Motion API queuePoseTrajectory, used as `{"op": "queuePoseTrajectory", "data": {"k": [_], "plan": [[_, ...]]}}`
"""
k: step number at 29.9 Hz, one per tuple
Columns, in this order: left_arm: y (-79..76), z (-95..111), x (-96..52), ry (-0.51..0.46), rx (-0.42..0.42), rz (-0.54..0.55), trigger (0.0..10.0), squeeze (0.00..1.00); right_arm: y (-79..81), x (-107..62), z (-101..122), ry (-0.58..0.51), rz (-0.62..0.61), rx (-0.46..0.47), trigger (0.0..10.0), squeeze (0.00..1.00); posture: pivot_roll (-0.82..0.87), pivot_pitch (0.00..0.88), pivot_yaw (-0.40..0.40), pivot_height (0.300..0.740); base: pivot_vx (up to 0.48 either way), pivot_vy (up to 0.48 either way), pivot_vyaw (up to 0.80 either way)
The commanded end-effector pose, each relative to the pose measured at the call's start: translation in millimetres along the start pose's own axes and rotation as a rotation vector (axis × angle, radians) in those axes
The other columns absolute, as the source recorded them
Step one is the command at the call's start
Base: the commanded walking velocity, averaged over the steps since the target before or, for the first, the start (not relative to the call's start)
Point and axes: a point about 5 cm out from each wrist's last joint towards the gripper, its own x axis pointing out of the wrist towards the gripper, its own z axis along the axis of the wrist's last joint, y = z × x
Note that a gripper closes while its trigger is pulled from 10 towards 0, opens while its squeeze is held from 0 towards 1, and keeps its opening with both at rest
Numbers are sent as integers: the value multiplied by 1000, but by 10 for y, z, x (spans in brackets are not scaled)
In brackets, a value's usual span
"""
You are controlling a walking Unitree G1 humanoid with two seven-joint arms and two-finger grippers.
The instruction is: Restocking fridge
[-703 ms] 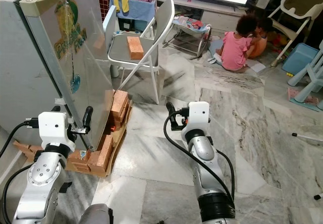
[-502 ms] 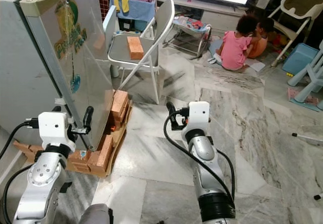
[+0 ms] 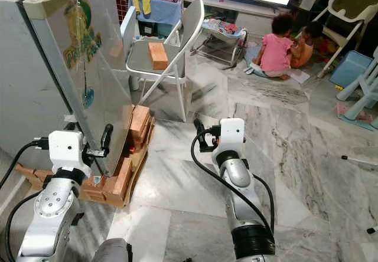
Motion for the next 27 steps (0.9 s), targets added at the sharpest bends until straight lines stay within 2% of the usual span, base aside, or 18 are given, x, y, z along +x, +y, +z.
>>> {"op": "queuePoseTrajectory", "data": {"k": [1, 9, 13, 23, 27], "plan": [[-28, 23, 5, -12, -1, -15, 10000, 0, -42, 14, 14, 4, -9, 0, 10000, 0, 198, 0, -116, 740, 0, 0, 0], [-34, 27, 15, -15, -1, -18, 10000, 0, -39, 15, 14, 7, -11, 4, 10000, 0, 196, 0, -114, 740, 0, 0, 0], [-54, 29, 12, -16, -19, -38, 10000, 0, -41, 7, 4, 10, -16, -5, 10000, 0, 196, 0, -112, 740, 0, 0, -536], [-49, 29, -1, -15, -8, -33, 10000, 0, -33, 3, -1, 9, -13, -9, 10000, 0, 196, 0, -112, 740, 0, 0, 0], [-74, 39, 0, -25, -17, -64, 10000, 0, -37, 0, -17, 22, -18, -7, 10000, 0, 195, 0, -111, 740, 158, 0, 0]]}}
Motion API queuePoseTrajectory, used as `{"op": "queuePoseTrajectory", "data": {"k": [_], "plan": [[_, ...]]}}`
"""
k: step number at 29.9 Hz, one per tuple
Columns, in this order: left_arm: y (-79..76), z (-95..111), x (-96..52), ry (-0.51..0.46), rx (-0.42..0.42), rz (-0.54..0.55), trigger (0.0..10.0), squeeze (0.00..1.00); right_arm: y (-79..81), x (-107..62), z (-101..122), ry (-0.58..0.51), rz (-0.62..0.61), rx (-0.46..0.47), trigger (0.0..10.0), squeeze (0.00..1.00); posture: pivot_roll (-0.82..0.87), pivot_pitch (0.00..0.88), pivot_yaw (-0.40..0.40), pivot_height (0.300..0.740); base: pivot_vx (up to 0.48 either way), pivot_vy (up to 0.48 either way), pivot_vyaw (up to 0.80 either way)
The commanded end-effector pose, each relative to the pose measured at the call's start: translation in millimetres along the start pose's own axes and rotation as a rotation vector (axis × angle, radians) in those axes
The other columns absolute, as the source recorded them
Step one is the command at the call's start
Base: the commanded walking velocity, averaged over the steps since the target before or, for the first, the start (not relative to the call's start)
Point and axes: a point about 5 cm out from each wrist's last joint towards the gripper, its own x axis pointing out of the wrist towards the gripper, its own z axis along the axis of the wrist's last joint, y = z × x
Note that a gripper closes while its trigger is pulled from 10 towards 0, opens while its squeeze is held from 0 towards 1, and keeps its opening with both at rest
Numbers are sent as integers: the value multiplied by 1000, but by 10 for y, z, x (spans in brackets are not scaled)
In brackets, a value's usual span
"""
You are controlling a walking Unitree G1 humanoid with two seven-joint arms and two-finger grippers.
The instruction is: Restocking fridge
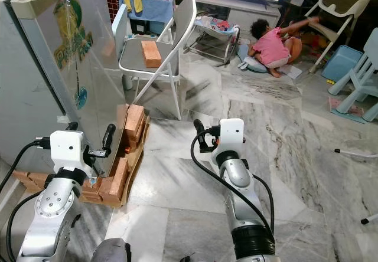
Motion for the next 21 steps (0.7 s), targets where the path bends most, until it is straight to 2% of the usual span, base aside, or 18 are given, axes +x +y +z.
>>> {"op": "queuePoseTrajectory", "data": {"k": [1, 17, 21], "plan": [[-34, 29, 1, -16, -8, -31, 10000, 0, -40, 2, -6, 10, -16, -2, 10000, 0, 195, 0, -111, 740, 405, 0, 0], [-74, 23, 6, -6, -36, -55, 10000, 0, -80, -4, -15, 11, -26, -17, 10000, 0, 192, 0, -108, 740, 356, 306, 0], [-78, 41, -1, -22, -10, -58, 10000, 0, -66, -14, -25, 14, -25, -17, 10000, 0, 194, 0, -109, 740, 73, 96, 0]]}}
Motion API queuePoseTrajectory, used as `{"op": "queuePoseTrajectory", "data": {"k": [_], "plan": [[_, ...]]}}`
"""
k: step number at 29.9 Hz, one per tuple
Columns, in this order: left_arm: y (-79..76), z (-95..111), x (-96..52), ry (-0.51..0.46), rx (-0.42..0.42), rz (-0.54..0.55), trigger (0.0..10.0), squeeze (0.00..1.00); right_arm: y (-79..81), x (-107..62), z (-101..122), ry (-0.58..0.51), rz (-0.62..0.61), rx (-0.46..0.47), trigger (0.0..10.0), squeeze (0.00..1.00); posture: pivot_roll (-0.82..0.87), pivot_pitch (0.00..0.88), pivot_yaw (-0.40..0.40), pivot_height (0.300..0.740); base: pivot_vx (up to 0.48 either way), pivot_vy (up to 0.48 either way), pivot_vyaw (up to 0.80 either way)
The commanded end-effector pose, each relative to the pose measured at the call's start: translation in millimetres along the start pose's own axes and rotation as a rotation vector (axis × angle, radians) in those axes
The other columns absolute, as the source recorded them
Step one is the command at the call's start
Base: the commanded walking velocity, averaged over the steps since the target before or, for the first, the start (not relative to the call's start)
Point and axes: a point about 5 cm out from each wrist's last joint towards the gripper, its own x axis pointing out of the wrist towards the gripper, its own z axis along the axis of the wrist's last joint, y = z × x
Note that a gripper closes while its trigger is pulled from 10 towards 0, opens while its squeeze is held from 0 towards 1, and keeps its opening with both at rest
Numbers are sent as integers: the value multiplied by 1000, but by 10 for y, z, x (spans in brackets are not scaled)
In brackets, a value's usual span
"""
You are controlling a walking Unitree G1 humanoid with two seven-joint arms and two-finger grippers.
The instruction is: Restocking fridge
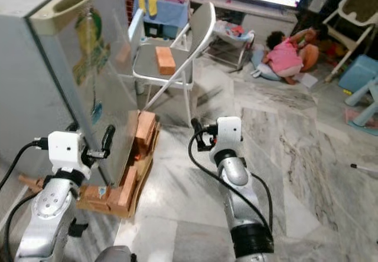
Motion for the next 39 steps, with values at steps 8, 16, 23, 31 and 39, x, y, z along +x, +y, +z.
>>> {"op": "queuePoseTrajectory", "data": {"k": [8, 16, 23, 31, 39], "plan": [[116, 13, -36, 2, 23, 53, 10000, 0, 109, 35, 27, -6, 26, 10, 10000, 0, 200, 0, -114, 740, 0, 0, 0], [178, 38, 25, -3, 48, 65, 10000, 0, 109, 36, 56, -10, 27, 8, 10000, 0, 195, 0, -118, 740, 0, 0, 0], [200, 124, 227, -29, 54, 31, 10000, 0, 46, 27, 70, -11, 2, 7, 10000, 0, 180, 0, -105, 740, 0, 0, 0], [253, 239, 427, -66, 91, 49, 10000, 0, 36, 105, 170, -38, -27, 18, 10000, 0, 169, 0, -93, 740, 0, 0, 0], [345, 241, 430, -77, 55, 182, 10000, 0, -85, 77, 223, -43, -26, -18, 10000, 0, 149, 0, -115, 740, 0, 0, 0]]}}
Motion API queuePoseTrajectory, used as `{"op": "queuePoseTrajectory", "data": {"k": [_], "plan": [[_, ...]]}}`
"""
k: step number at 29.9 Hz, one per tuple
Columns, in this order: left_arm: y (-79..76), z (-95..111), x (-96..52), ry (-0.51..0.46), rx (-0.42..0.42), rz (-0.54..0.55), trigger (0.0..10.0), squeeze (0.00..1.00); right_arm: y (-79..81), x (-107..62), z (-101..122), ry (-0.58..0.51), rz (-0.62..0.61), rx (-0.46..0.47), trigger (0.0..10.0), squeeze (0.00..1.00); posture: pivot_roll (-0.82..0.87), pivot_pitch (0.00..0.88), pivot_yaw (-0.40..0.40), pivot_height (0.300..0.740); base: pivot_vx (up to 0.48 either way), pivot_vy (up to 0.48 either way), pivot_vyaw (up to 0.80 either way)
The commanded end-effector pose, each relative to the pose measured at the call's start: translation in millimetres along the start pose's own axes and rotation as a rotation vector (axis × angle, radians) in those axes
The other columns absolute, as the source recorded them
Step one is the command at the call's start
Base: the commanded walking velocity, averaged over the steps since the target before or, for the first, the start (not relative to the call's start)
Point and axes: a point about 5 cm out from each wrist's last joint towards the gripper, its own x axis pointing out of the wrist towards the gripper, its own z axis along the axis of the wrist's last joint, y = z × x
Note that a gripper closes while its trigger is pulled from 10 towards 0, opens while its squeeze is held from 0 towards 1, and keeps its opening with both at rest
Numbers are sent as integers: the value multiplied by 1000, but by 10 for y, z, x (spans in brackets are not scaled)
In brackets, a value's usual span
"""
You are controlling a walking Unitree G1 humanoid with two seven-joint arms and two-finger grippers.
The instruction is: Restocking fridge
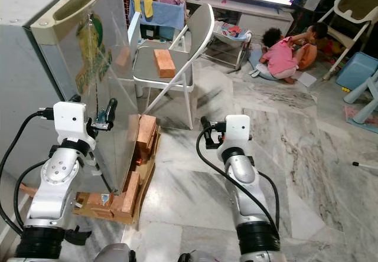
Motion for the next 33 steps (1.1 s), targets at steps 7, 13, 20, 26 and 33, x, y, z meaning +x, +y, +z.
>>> {"op": "queuePoseTrajectory", "data": {"k": [7, 13, 20, 26, 33], "plan": [[-103, -124, -312, 67, -24, -96, 10000, 0, -46, 30, 8, 4, -11, -4, 10000, 0, 182, 0, -129, 740, 0, 0, 0], [12, -228, -462, 108, -9, -35, 10000, 0, 8, 9, -22, 21, 21, -4, 10000, 0, 198, 19, -139, 740, 0, 0, 0], [177, -238, -204, 93, 27, -2, 10000, 0, 9, 18, 18, 23, 23, 0, 10000, 0, 179, 44, -152, 740, 0, 0, 0], [193, -284, -28, 107, 31, -17, 10000, 0, -13, 21, 54, 10, 10, -5, 10000, 0, 144, 50, -130, 740, 0, 0, 0], [126, -373, 59, 134, 35, -26, 10000, 0, -21, 9, 42, 13, -5, -2, 10000, 0, 148, 37, -122, 740, 0, 0, 0]]}}
